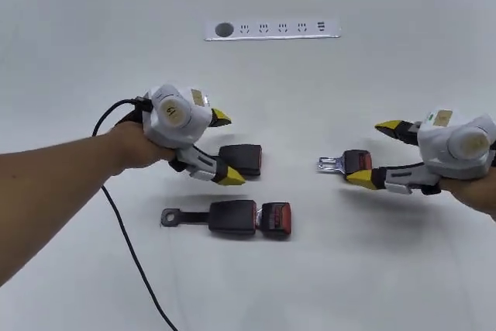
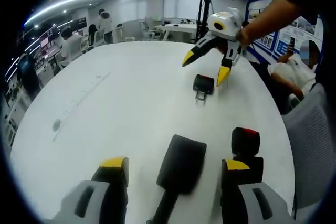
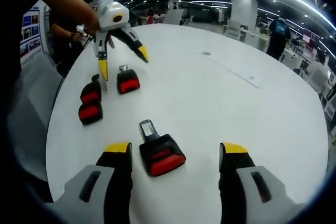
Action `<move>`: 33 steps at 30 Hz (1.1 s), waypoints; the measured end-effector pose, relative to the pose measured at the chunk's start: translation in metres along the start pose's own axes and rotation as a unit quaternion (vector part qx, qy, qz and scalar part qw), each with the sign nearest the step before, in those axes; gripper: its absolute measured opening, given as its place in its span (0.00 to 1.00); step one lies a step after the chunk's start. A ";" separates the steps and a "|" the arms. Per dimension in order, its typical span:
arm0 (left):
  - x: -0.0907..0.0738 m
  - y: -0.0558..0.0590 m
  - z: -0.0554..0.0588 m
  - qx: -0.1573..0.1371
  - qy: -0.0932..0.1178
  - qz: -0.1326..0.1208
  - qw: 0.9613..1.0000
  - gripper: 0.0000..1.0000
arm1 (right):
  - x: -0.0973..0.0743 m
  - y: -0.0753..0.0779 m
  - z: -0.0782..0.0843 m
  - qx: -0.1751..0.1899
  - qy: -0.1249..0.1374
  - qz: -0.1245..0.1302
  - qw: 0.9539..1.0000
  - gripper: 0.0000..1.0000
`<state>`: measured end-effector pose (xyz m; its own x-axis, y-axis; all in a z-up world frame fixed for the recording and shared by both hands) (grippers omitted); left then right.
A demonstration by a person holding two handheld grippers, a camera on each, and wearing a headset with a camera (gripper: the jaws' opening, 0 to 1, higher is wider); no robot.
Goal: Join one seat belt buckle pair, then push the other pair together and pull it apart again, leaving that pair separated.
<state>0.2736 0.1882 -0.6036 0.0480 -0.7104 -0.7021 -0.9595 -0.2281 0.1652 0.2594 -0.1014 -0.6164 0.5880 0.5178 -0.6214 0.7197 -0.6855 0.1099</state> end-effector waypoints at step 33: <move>-0.081 0.072 0.047 -0.205 0.181 -0.199 0.941 1.00 | -0.061 -0.062 -0.016 0.119 0.075 0.162 0.977 0.97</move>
Point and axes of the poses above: the centre of the closed fingertips' face, and the gripper's own axes: x roughly forward along the fingers, y roughly to its right, z roughly out of its underside, the point moved 7 cm from there along -x, roughly backward along the fingers, and after that the axes turned 9 degrees about z, right-handed, at the moved point
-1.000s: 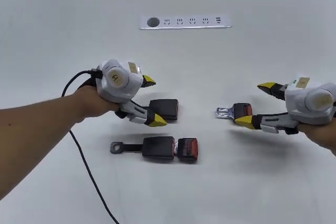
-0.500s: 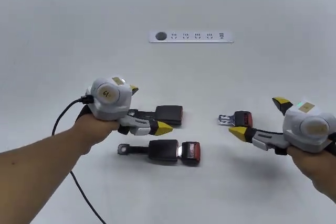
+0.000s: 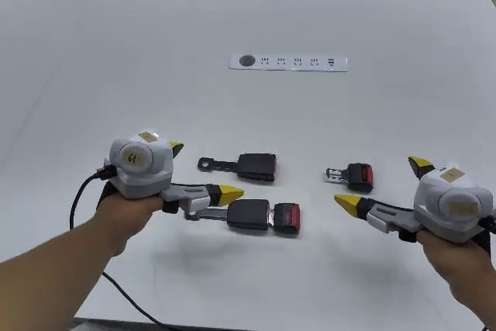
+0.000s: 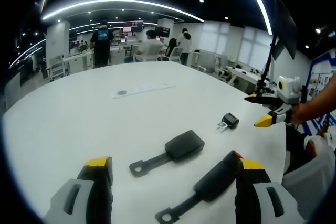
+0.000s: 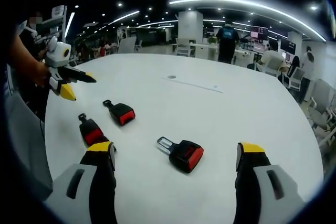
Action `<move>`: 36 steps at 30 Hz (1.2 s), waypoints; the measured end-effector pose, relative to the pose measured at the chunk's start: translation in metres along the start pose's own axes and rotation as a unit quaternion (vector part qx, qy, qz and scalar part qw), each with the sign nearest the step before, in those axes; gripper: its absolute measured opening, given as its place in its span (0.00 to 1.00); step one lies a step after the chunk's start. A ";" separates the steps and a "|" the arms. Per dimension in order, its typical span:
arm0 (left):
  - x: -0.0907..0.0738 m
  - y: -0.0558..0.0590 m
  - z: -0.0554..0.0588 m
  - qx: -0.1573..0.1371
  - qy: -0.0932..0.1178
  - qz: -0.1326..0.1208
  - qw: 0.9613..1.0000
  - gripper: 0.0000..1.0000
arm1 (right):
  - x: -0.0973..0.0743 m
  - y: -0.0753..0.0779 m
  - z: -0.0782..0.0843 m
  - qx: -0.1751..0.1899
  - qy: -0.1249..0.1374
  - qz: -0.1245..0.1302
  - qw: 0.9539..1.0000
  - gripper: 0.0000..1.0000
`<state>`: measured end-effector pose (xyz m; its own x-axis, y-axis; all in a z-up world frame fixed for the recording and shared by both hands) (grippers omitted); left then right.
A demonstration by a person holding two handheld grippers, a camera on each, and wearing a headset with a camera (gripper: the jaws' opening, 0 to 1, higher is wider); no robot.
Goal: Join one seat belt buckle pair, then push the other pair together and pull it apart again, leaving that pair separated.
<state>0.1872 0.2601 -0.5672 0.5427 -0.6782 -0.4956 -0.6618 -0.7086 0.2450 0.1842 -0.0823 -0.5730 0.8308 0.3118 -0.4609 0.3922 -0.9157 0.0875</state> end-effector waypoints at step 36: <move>-0.120 0.035 0.061 -0.039 0.064 -0.017 0.997 1.00 | -0.094 -0.034 0.030 0.011 0.023 0.023 0.999 0.98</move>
Point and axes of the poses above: the centre of the closed fingertips' face, and the gripper's own axes: x roughly forward along the fingers, y roughly to its right, z roughly out of its underside, the point moved 7 cm from there along -x, roughly backward along the fingers, and after that the axes turned 9 degrees about z, right-handed, at the moved point
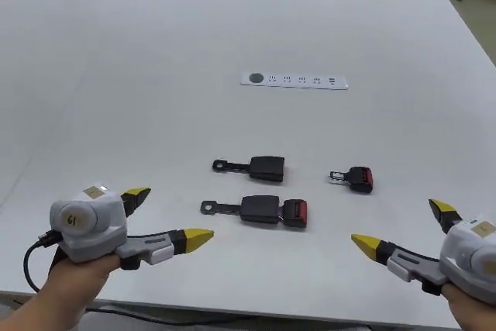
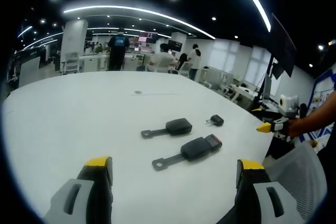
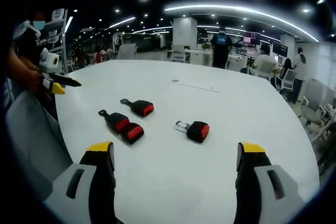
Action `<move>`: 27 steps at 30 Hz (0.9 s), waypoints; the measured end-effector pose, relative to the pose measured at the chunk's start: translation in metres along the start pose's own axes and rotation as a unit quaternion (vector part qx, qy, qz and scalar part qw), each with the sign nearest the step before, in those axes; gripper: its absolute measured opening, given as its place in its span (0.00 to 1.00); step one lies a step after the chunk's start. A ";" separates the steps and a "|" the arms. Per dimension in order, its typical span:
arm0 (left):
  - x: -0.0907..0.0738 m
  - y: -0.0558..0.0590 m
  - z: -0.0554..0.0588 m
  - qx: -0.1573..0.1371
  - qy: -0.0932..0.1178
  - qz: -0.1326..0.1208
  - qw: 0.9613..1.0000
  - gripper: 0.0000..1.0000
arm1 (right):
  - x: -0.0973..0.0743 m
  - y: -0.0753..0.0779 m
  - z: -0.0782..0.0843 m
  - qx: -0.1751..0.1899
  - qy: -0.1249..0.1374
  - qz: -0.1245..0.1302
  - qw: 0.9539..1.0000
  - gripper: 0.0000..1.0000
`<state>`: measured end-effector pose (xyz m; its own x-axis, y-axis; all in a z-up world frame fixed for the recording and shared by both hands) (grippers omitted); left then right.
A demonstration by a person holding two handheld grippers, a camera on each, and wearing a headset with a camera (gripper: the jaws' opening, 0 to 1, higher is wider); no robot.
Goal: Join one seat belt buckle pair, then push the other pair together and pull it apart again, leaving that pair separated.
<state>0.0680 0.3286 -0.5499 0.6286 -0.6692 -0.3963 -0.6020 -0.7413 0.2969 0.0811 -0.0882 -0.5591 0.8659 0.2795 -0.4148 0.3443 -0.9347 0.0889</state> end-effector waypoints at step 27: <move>-0.012 -0.001 -0.012 0.013 0.009 -0.001 1.000 1.00 | -0.013 -0.001 0.002 -0.001 0.002 0.006 1.000 0.97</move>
Point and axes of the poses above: the centre of the closed fingertips' face, and the gripper's own axes: x roughly forward along the fingers, y roughly to its right, z roughly out of its underside, the point moved 7 cm from there along -x, roughly backward along the fingers, and after that the axes turned 9 degrees about z, right-handed, at the moved point
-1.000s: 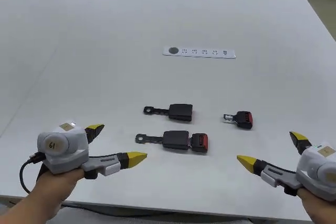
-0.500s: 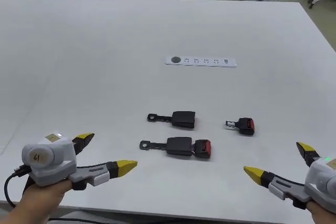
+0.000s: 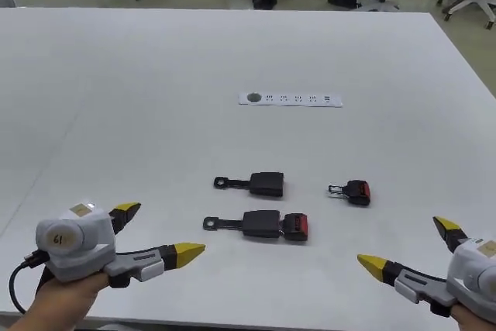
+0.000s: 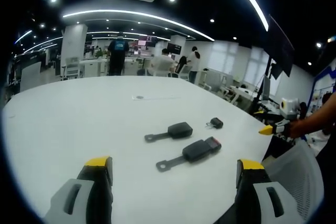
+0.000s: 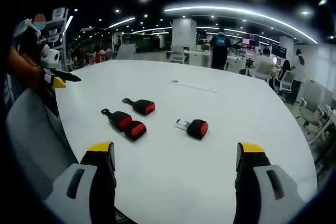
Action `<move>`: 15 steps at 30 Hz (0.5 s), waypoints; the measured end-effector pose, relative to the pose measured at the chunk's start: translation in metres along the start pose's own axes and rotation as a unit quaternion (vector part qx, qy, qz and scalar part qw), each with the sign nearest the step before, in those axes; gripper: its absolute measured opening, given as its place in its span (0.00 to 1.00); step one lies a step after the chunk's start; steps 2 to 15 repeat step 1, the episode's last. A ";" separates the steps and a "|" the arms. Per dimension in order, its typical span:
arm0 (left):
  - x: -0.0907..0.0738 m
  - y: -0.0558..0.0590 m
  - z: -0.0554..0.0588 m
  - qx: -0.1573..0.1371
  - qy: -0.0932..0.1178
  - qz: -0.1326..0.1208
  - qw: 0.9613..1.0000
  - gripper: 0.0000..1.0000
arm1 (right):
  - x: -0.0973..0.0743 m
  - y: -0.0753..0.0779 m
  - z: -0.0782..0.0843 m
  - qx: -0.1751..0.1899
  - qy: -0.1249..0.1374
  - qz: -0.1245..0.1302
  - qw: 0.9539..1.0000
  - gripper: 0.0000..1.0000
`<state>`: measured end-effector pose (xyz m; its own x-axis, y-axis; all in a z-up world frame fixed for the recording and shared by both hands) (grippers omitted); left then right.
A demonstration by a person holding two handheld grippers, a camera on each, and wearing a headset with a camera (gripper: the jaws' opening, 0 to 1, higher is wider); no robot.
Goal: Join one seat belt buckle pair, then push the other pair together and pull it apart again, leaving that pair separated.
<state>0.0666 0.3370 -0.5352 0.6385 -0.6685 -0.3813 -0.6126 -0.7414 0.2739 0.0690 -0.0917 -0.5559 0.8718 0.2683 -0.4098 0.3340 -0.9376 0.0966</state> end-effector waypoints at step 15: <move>0.000 0.000 0.000 0.001 0.000 0.000 1.000 1.00 | 0.000 0.000 0.000 0.001 0.000 -0.001 1.000 0.97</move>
Point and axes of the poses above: the centre of the closed fingertips' face, and the gripper's own axes: x roughly forward along the fingers, y roughly to its right, z roughly out of its underside, the point moved 7 cm from there along -x, roughly backward along the fingers, and after that the axes turned 9 degrees about z, right-handed, at the moved point
